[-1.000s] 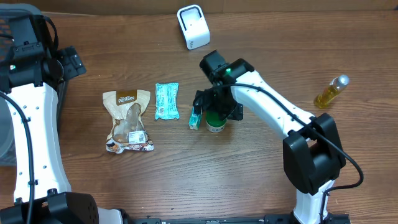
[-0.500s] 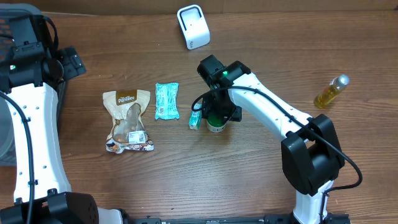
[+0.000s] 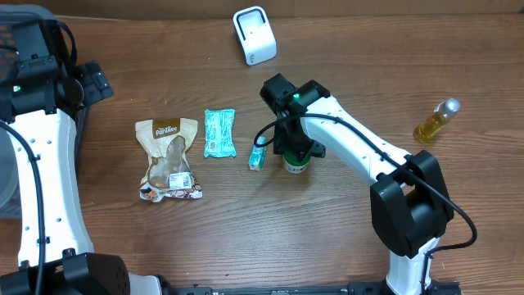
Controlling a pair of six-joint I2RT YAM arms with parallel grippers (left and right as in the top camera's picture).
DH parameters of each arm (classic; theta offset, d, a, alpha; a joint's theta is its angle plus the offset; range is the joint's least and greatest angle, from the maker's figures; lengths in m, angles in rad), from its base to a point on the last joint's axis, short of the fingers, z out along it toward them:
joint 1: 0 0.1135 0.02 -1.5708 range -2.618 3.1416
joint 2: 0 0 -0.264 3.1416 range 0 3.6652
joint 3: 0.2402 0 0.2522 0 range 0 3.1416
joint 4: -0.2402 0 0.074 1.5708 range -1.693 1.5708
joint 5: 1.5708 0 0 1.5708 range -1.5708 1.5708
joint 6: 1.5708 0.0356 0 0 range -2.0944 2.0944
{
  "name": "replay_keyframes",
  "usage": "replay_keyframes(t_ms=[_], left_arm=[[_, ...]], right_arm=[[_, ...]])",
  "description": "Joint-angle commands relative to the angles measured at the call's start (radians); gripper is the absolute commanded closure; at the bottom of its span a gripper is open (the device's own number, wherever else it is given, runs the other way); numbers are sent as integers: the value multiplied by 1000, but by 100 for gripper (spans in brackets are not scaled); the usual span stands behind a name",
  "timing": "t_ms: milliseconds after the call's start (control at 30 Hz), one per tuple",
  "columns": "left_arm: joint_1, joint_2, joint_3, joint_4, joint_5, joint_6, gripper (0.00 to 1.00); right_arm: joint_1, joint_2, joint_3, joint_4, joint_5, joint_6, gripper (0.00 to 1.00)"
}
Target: Scan the item barcode
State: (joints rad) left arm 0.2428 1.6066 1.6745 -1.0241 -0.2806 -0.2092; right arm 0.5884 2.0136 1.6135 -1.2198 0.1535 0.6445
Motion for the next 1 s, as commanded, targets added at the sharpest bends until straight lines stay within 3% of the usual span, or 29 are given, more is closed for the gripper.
replay_keyframes(t_ms=[0,500,700,967], left_arm=[[6,2,11,3,1,3,1],[6,2,11,3,1,3,0],[6,2,11,3,1,3,0],[6,2,11,3,1,3,0]], right_arm=[[-27,-3,-10,-2,64,22,29],[-90,-3,-10,-5,63,40,20],[-91,-3,-10,7,46,36,0],[-91,-3,-10,20,38,34,0]])
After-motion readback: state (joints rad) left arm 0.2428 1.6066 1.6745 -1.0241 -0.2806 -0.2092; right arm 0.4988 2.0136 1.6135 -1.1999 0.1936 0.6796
